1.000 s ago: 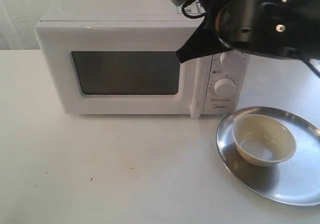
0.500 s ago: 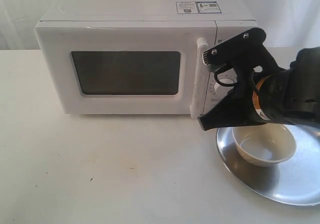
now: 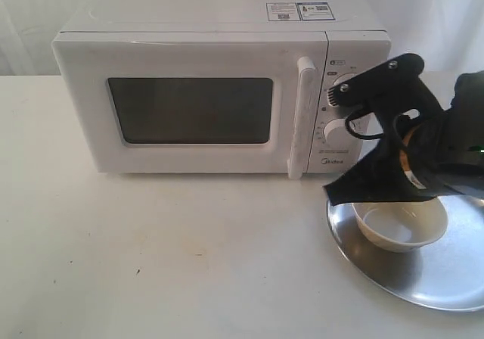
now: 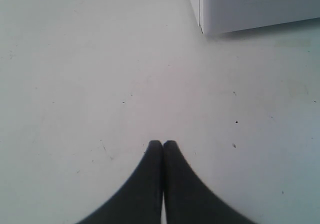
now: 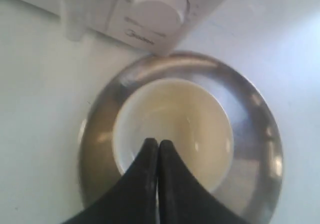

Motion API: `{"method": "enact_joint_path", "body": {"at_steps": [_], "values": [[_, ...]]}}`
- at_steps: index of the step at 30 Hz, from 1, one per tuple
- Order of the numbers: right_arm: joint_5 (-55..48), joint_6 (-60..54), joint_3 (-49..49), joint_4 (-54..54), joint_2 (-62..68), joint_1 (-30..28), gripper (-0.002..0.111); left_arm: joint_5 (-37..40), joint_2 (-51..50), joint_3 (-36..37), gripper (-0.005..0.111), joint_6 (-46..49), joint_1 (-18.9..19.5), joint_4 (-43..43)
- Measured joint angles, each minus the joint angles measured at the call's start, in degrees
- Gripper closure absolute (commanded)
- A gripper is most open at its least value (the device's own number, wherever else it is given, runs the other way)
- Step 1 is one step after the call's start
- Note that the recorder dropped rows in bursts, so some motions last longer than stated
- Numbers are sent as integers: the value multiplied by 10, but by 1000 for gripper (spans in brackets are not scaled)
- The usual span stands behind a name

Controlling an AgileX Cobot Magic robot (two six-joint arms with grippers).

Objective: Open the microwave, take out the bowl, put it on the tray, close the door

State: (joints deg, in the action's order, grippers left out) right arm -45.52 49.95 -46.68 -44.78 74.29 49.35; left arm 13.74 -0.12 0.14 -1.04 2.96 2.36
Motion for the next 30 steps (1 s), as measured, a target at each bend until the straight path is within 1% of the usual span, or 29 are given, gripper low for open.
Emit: {"method": "enact_joint_path", "body": {"at_steps": [2, 4, 8, 9, 10, 11, 12, 13, 14, 15, 17, 20, 21, 22, 25, 27, 30], "values": [[-26, 0, 9, 15, -15, -8, 108, 0, 0, 0, 107, 0, 0, 0], [-26, 0, 28, 38, -41, -21, 108, 0, 0, 0, 107, 0, 0, 0], [26, 0, 72, 75, -101, -58, 108, 0, 0, 0, 107, 0, 0, 0], [49, 0, 90, 84, -123, -75, 108, 0, 0, 0, 107, 0, 0, 0], [87, 0, 119, 90, -160, -106, 108, 0, 0, 0, 107, 0, 0, 0], [107, 0, 137, 89, -184, -124, 108, 0, 0, 0, 107, 0, 0, 0], [140, 0, 174, 91, -237, -159, 108, 0, 0, 0, 107, 0, 0, 0], [147, 0, 189, 91, -262, -178, 108, 0, 0, 0, 107, 0, 0, 0], [154, 0, 228, 92, -331, -220, 108, 0, 0, 0, 107, 0, 0, 0], [154, 0, 247, 92, -369, -241, 108, 0, 0, 0, 107, 0, 0, 0], [135, 1, 309, 92, -515, -310, 108, 0, 0, 0, 107, 0, 0, 0], [117, 1, 354, 104, -640, -368, 108, 0, 0, 0, 107, 0, 0, 0], [117, 2, 363, 130, -667, -387, 108, 0, 0, 0, 107, 0, 0, 0], [117, 2, 368, 157, -680, -398, 108, 0, 0, 0, 107, 0, 0, 0], [116, 2, 396, 297, -693, -410, 108, 0, 0, 0, 107, 0, 0, 0], [115, 3, 410, 332, -693, -410, 108, 0, 0, 0, 107, 0, 0, 0], [111, 3, 428, 343, -693, -410, 108, 0, 0, 0, 107, 0, 0, 0]]}}
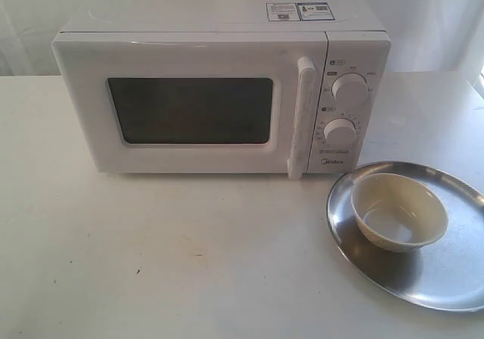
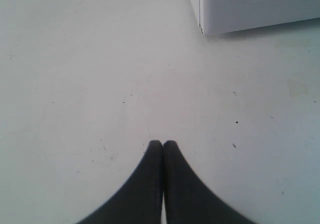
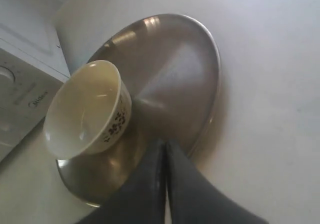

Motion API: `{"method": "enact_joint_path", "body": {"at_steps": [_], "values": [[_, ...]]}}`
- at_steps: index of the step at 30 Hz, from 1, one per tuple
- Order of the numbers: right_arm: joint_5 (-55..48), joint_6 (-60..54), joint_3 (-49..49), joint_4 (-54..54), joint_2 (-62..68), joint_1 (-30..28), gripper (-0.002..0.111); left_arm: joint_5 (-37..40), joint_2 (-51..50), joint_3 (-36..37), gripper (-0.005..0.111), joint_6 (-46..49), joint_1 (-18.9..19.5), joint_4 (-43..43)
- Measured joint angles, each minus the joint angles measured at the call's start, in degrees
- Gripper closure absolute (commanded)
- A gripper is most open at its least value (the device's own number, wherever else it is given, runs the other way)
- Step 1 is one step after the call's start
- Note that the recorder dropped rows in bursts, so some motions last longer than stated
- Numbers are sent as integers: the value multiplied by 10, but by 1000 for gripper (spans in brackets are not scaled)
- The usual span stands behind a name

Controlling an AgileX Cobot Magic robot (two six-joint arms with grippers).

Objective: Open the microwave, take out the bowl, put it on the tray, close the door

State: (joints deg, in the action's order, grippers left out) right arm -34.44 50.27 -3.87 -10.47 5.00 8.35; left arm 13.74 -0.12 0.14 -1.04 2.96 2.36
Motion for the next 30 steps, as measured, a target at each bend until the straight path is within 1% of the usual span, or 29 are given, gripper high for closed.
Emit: {"method": "enact_joint_path", "body": {"at_steps": [8, 16, 20, 23, 28, 30], "values": [[7, 0, 18, 2, -45, 0, 108, 0, 0, 0, 107, 0, 0, 0], [141, -1, 36, 4, -47, 0, 108, -1, 0, 0, 107, 0, 0, 0], [154, -17, 36, 4, -47, 0, 108, -1, 0, 0, 107, 0, 0, 0], [154, -93, 36, 6, -47, 0, 108, -1, 0, 0, 107, 0, 0, 0], [147, -296, 36, 45, -47, 0, 108, -1, 0, 0, 107, 0, 0, 0], [136, -342, 36, 55, -47, 0, 108, -1, 0, 0, 107, 0, 0, 0]]}}
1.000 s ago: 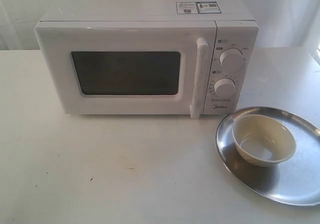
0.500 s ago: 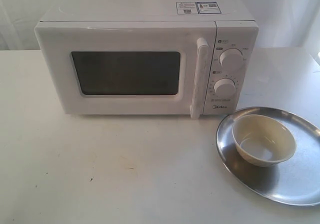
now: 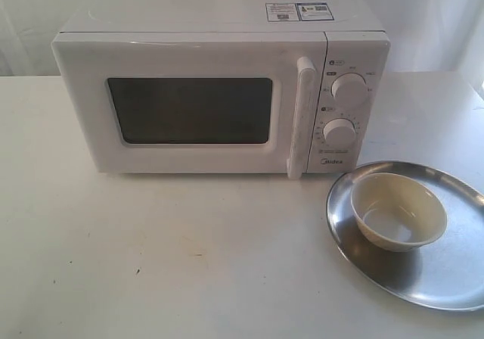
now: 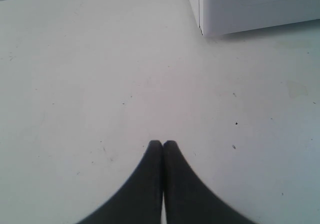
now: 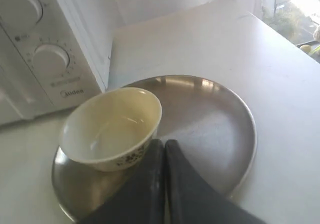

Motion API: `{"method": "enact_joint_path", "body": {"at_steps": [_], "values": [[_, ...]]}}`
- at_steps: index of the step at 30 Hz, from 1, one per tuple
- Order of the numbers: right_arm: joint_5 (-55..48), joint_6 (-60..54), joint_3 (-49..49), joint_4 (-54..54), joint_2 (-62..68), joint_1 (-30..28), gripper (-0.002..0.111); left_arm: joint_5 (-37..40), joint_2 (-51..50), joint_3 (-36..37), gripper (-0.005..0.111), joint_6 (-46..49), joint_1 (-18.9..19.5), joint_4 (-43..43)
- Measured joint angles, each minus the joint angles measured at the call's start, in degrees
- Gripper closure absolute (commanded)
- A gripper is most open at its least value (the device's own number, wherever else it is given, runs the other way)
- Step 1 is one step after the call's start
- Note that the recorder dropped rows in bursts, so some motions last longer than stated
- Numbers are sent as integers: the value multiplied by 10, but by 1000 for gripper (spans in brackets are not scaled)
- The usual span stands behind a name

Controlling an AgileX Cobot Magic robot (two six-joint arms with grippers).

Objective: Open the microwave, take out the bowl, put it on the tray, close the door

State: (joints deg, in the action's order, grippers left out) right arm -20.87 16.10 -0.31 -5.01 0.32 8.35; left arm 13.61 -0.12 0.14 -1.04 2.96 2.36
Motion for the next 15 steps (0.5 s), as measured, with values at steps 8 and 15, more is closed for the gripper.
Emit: {"method": "enact_joint_path", "body": {"at_steps": [8, 15], "values": [[0, -132, 0, 5, 0, 0, 108, 0, 0, 0, 107, 0, 0, 0], [0, -202, 0, 5, 0, 0, 108, 0, 0, 0, 107, 0, 0, 0]]}}
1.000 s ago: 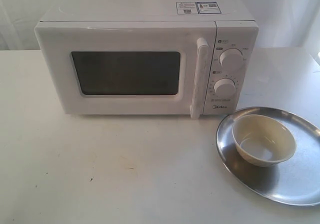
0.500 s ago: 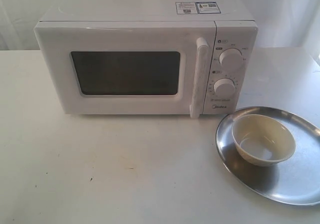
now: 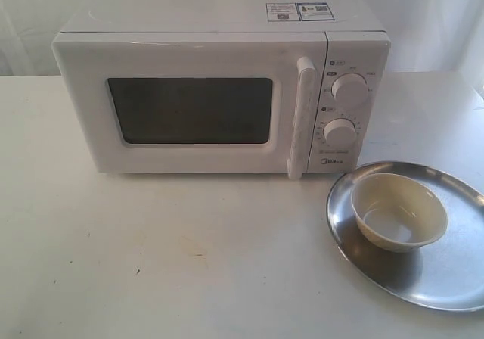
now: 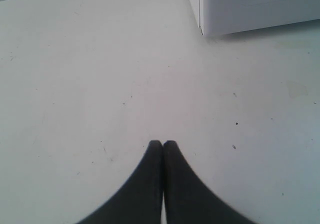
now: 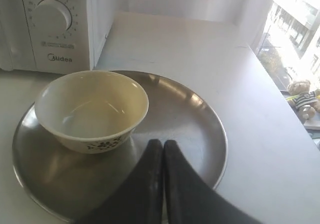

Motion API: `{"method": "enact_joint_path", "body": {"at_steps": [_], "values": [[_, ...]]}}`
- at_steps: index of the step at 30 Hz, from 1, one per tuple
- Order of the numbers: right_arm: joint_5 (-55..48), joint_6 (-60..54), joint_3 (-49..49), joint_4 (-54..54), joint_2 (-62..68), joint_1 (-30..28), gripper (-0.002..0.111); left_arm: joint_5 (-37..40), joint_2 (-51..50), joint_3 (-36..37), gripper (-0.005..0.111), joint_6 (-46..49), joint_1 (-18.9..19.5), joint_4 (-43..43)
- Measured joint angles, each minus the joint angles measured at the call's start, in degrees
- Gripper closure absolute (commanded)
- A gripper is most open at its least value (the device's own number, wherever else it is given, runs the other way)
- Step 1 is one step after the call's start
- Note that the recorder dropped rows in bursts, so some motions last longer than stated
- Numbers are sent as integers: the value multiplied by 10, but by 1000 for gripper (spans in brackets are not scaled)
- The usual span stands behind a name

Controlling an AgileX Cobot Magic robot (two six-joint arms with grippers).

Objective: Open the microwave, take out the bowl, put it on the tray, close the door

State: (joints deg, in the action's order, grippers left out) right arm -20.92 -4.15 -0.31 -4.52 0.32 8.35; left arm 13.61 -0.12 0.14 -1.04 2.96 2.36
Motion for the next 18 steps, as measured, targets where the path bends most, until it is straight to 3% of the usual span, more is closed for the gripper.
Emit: {"method": "enact_joint_path", "body": {"at_steps": [18], "values": [[0, 56, 0, 14, 0, 0, 108, 0, 0, 0, 107, 0, 0, 0]]}}
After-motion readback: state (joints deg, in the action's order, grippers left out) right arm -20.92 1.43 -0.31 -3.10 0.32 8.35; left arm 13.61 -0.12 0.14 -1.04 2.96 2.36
